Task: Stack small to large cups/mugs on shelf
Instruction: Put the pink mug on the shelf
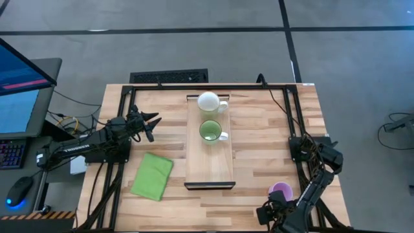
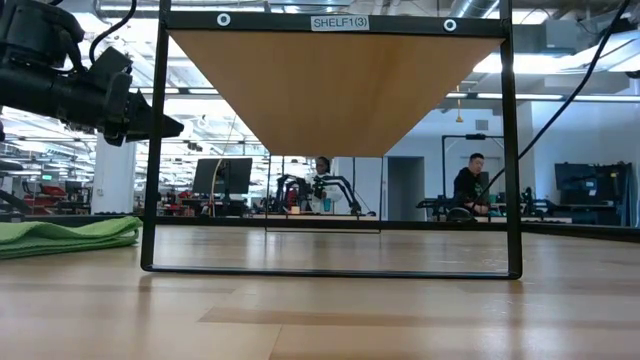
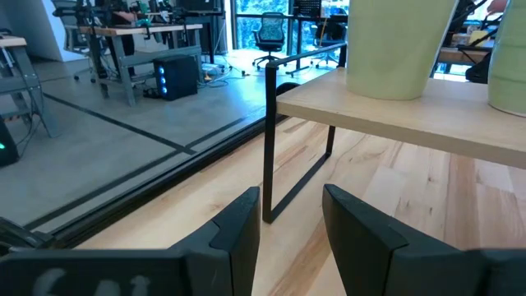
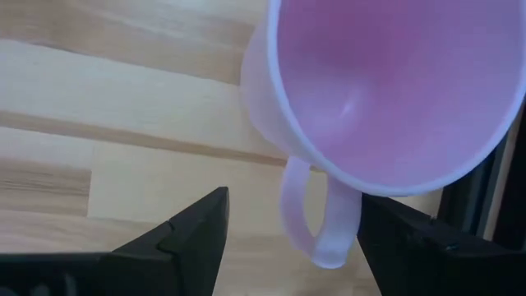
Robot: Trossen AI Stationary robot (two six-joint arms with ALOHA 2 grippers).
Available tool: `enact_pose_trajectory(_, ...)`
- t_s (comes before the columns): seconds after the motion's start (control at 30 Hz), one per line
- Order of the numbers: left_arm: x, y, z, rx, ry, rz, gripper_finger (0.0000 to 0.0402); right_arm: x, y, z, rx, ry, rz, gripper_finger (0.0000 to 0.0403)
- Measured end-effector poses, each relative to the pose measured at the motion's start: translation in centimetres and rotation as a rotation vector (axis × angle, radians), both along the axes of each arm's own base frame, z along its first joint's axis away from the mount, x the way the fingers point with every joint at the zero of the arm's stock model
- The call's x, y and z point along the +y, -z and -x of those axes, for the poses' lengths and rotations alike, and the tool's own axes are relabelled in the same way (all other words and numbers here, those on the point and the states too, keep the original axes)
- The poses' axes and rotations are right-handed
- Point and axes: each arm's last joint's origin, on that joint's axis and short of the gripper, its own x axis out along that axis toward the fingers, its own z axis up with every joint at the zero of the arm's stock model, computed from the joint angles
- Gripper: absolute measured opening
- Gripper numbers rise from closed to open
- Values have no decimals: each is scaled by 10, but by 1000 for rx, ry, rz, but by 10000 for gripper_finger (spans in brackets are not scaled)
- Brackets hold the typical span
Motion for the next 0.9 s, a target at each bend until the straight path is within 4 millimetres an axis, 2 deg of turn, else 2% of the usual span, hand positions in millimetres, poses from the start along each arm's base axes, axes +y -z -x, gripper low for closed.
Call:
enact_pose_trajectory(0.33,0,0,0,1,0,0,126,-1,0,-1,105,98,-59,276)
enact_pose_trajectory(0.63,0,0,0,0,0,0,126,0,0,-1,112,34,-72,276)
enact_pose_trajectory(0.9,0,0,0,0,0,0,126,0,0,0,103,78,-63,276)
